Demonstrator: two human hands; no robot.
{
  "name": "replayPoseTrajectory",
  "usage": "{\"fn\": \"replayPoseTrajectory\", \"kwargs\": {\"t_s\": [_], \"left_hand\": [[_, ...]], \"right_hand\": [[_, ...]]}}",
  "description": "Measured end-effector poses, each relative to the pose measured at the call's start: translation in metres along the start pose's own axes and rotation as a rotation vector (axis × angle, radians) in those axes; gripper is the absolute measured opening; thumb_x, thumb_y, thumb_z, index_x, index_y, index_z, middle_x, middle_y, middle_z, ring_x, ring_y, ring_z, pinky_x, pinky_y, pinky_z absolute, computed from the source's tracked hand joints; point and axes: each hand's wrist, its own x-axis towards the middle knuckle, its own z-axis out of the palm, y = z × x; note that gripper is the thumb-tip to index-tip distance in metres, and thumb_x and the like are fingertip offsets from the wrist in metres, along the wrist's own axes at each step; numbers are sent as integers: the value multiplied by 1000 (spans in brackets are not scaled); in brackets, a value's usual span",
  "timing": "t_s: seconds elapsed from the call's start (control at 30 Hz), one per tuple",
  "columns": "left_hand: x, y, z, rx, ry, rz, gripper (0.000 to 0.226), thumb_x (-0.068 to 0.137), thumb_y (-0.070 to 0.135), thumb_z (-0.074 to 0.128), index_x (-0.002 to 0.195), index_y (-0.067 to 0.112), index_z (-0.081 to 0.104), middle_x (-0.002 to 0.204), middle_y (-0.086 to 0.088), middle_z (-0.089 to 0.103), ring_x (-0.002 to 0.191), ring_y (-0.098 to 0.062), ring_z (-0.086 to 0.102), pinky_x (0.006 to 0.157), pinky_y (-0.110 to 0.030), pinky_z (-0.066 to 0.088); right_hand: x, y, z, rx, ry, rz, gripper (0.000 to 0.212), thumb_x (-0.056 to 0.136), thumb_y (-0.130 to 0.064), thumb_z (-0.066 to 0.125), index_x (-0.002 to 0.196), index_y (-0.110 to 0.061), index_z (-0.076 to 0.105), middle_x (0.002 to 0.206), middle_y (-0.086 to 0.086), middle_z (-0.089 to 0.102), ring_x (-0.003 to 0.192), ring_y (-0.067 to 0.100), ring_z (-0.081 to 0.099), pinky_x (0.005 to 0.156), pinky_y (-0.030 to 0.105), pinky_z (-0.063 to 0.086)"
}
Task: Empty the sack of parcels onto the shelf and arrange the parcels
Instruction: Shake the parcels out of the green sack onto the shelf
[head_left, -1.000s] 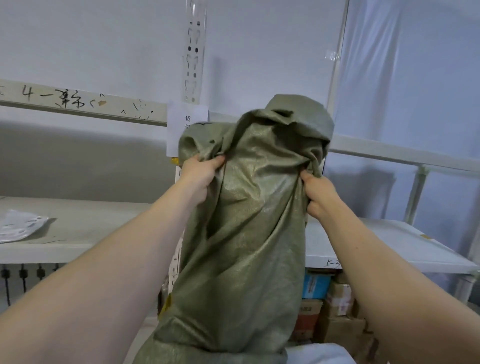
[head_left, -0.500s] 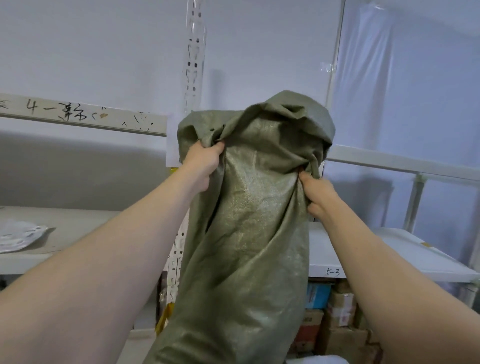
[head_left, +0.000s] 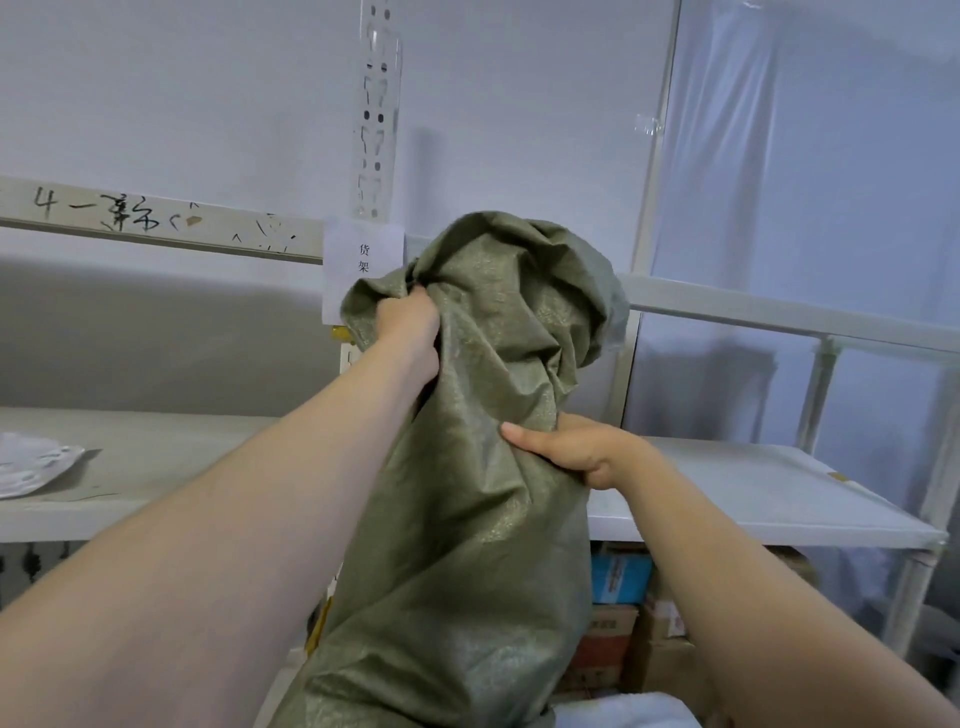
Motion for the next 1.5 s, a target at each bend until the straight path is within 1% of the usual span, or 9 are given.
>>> {"fn": "replayPoseTrajectory", "kwargs": {"t_s": [0.1,0.33,0.47,0.6,0.67,0.9,1.1,1.33,1.5], "left_hand": [[-6,-8,3,101,-72,31,47,90,35,64,128,11,50,120,-9,63,104,-29,62,95,-46,51],[-5,-15,-37,580,-468,9,154,23,80,81,153,28,18,154,1,36,140,-23,33,118,-46,25],[-1,-26,-68,714,-470,-50,138,35,63,91,151,38,18,154,3,33,140,-27,33,116,-51,27],[2,-26,-67,387,-253,-67,51,83,42,73,126,19,58,121,-6,66,101,-26,63,92,-40,50],[2,-16,-54,336,-190,-17,40,88,38,69,121,17,60,114,-7,68,102,-29,64,96,-43,50],[-2,-8,-29,323,-145,97,36,93,35,63,122,14,61,110,-5,67,103,-27,62,90,-38,50],[3,7,-16,251,-84,169,35,93,34,62,122,15,61,106,-5,66,103,-28,61,90,-40,51],[-4,-3,-7,287,-105,66,39,96,37,56,128,15,56,115,-5,62,106,-27,58,87,-36,47],[-5,0,-21,295,-210,44,66,77,48,77,129,15,52,119,-3,64,106,-26,61,96,-42,50]], "right_hand": [[9,-6,8,16,301,-57,54,92,-44,62,132,-11,52,120,10,62,105,28,60,86,38,50],[10,-30,0,519,586,-150,32,100,-24,51,123,-2,56,94,8,60,94,28,60,89,39,52],[6,-48,-4,638,575,-194,26,101,-23,49,120,-6,53,91,8,60,83,24,59,82,38,53],[6,-54,-10,544,577,-168,33,98,-28,56,121,-4,55,102,11,63,87,26,61,79,37,54],[5,-58,-14,558,599,-205,26,99,-29,56,112,-7,58,95,9,63,84,24,61,83,38,54],[11,-42,-24,507,580,-166,51,92,-41,64,127,-5,56,111,9,65,99,26,63,92,41,53],[-3,-11,-40,110,167,154,123,38,-65,89,140,-14,44,129,11,59,115,34,58,100,61,44],[-6,-16,-37,77,300,181,71,82,-50,71,133,-6,48,113,15,62,101,34,61,81,48,53],[5,-25,-38,370,517,-33,63,89,-45,65,133,-2,50,126,16,60,110,34,60,100,51,49]]}}
